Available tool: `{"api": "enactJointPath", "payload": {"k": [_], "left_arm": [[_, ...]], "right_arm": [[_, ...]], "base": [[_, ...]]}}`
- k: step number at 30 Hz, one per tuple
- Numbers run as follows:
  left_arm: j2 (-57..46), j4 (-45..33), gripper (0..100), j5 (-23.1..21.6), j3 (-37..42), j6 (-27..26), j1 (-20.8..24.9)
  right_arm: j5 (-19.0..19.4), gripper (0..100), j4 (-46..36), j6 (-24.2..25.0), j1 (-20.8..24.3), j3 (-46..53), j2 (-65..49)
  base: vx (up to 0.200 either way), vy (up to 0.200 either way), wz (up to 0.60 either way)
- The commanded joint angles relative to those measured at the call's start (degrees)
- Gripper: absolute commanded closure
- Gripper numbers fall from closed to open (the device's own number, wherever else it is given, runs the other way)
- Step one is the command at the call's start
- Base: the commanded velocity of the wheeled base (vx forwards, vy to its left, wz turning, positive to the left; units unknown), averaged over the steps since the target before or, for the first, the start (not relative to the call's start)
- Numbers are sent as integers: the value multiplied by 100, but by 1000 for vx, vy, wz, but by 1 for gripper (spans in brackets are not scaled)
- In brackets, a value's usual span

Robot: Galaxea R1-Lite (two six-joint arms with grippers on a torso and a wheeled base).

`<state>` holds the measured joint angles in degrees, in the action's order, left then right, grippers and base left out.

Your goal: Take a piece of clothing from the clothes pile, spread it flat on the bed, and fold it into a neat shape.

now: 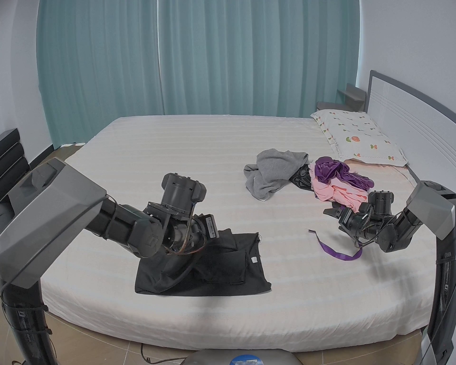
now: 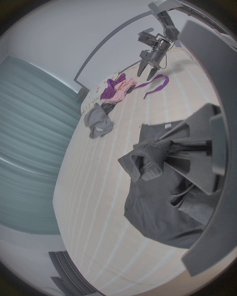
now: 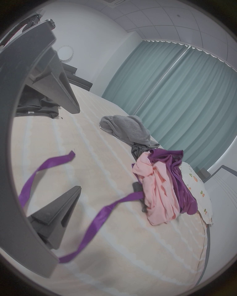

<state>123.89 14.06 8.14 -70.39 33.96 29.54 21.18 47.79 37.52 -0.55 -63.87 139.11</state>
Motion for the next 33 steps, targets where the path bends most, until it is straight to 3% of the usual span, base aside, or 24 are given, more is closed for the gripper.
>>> {"api": "enactJointPath", "payload": {"k": [1, 14, 25, 26, 33], "left_arm": [[285, -8, 100, 3, -221, 5, 140], [768, -8, 100, 337, -652, 295, 527], [1339, -131, 100, 539, -1495, 585, 702], [1330, -210, 0, 539, -1504, 638, 711], [1278, -325, 0, 539, -1487, 796, 694]], "right_arm": [[1, 0, 3, 1, 20, 6, 2], [-8, 0, 11, -8, 28, 23, 2], [-105, 0, 11, -17, 108, 23, 11], [-105, 0, 11, -17, 108, 23, 20], [-105, 0, 11, -17, 108, 41, 20]], "base": [[0, 0, 0], [0, 0, 0], [0, 0, 0], [0, 0, 0], [0, 0, 0]]}}
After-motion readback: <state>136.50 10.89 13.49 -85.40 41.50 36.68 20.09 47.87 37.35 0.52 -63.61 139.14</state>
